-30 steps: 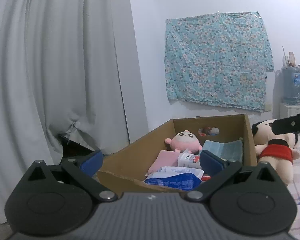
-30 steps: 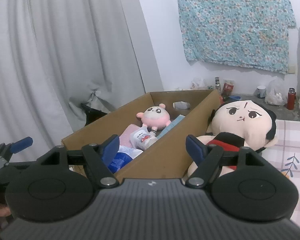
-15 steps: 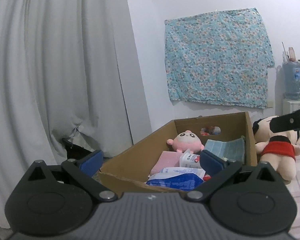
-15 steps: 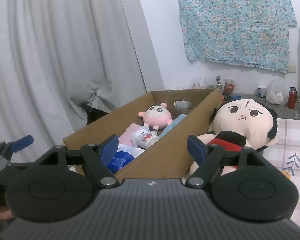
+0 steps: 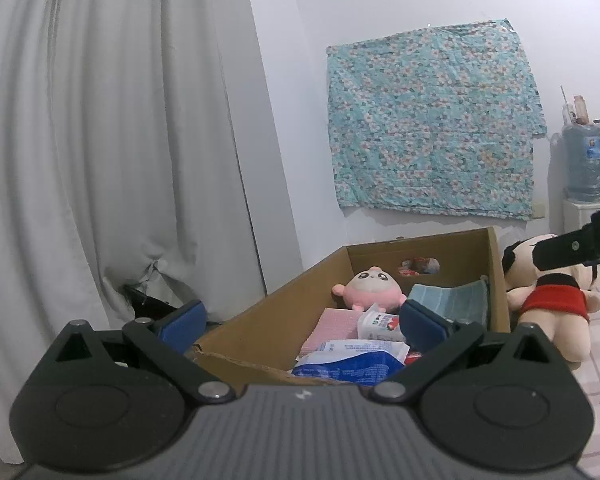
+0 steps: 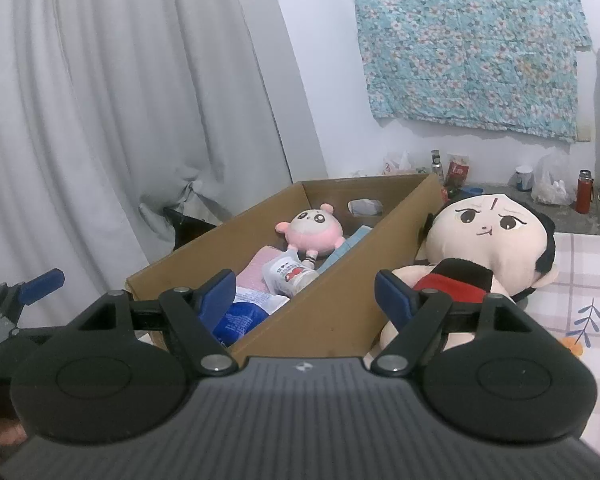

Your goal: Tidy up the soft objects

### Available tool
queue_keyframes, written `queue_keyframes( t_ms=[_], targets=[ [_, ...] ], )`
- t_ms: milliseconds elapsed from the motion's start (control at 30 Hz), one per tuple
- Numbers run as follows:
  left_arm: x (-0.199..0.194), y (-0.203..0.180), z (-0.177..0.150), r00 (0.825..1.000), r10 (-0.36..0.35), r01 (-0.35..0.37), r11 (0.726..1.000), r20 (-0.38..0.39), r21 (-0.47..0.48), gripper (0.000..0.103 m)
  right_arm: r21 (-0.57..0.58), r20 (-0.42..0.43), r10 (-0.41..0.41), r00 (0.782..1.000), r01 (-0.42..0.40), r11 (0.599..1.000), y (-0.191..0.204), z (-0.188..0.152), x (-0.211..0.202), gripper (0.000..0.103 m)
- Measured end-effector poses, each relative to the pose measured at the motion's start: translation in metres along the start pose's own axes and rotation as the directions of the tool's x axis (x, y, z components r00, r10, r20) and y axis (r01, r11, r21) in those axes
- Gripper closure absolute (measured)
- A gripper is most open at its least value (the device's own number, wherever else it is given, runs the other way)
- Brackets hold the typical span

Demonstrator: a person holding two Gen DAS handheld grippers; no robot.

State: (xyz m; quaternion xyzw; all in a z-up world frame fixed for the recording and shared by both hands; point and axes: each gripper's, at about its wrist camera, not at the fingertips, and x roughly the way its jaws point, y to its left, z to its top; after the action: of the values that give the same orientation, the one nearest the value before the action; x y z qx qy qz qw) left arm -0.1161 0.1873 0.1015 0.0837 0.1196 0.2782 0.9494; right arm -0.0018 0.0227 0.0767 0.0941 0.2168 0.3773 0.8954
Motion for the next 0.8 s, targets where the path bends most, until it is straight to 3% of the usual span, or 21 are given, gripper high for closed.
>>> queue_keyframes(
  t_ms=[800],
  targets=[
    [0.0020, -0.0085, -0.0015, 1.000, 0.008, -0.008, 1.000, -0.015, 0.007, 0.000, 0.010, -0.011, 0.015, 1.000, -0.015, 1.000, 0.0002, 0.0010, 0.0033, 0.024]
  ],
)
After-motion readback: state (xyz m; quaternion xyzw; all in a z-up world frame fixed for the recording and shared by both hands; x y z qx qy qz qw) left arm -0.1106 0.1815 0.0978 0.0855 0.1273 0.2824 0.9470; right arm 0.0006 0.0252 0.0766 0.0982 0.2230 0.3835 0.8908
